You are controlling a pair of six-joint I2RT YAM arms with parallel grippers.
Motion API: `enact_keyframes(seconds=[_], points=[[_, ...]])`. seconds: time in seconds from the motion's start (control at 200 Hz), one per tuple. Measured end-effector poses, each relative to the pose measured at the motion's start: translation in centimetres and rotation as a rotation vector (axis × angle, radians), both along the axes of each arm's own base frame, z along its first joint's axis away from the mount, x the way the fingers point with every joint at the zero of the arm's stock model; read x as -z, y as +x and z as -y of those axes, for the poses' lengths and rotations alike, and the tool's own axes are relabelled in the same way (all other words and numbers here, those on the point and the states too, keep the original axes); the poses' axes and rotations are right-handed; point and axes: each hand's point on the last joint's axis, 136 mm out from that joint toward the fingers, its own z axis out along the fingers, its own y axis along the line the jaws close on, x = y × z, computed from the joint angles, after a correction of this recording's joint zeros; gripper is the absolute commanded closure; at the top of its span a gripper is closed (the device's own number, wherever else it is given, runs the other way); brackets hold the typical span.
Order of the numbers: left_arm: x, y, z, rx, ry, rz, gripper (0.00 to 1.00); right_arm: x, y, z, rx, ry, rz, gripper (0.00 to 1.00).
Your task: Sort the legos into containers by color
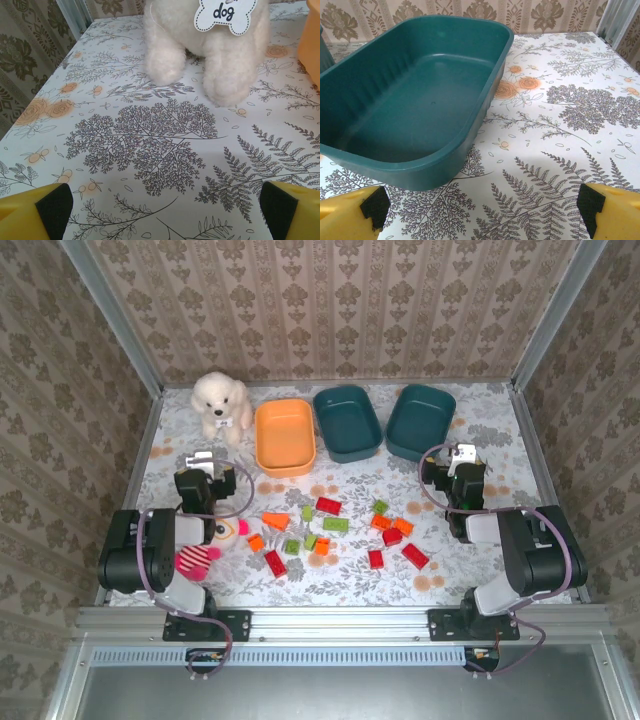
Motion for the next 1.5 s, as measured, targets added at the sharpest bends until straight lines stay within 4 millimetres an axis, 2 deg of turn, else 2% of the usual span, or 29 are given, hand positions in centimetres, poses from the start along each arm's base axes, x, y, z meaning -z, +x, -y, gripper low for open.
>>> enact_keyframes(seconds=[0.875,0.94,1.01,1.07,1.115,1.175,1.26,1.32,1.35,1.375,1.43,1.465,1.5], points=[[0.0,0.0,0.0,0.0,0.0,0.0,0.0,0.0,0.0,0.0,0.0,0.0,0.0,0.0],[-0.3,-0.2,-0.1,-0.006,0.004,-0.002,0.0,0.0,0.0,0.0,0.003,-0.001,0.0,0.0],[-1.8,-0.7,-0.2,-0.036,0.026,0.009,0.0,-0.2,-0.3,0.2,0.014,-0.008,-0.031,0.0],[-4.9,-1.2,0.3,-0.048,0.037,0.065,0.0,-2.2,-0.7,0.3,0.027,-0.014,-0.023,0.0],[-8.2,-1.5,0.9,-0.049,0.037,0.14,0.0,-5.1,-0.9,0.1,0.029,-0.012,0.028,0.0],[-12.9,-2.2,2.0,-0.042,0.043,0.249,0.0,-10.6,-1.2,-0.4,0.026,-0.014,0.122,0.0],[-19.4,-3.8,4.3,-0.002,0.028,0.39,0.0,-20.2,-1.8,-1.8,0.017,0.039,0.248,0.0],[-23.2,-4.8,5.8,0.035,0.004,0.455,0.0,-26.9,-2.6,-2.1,0.03,0.15,0.298,0.0],[-24.8,-5.3,6.3,0.048,-0.015,0.471,0.0,-29.7,-3.3,-2.0,0.047,0.216,0.311,0.0],[-25.8,-5.6,6.4,0.048,-0.049,0.469,0.0,-31.3,-3.8,-1.9,0.061,0.273,0.317,0.0],[-27.2,-6.1,6.2,0.022,-0.149,0.42,0.0,-32.9,-4.9,-1.9,0.056,0.355,0.296,0.0],[-27.9,-6.3,5.7,-0.004,-0.207,0.39,0.0,-32.5,-5.6,-2.2,0.045,0.39,0.256,0.0],[-28.2,-6.5,5.2,-0.027,-0.269,0.358,0.0,-31.2,-6.0,-2.5,0.047,0.417,0.187,0.02]])
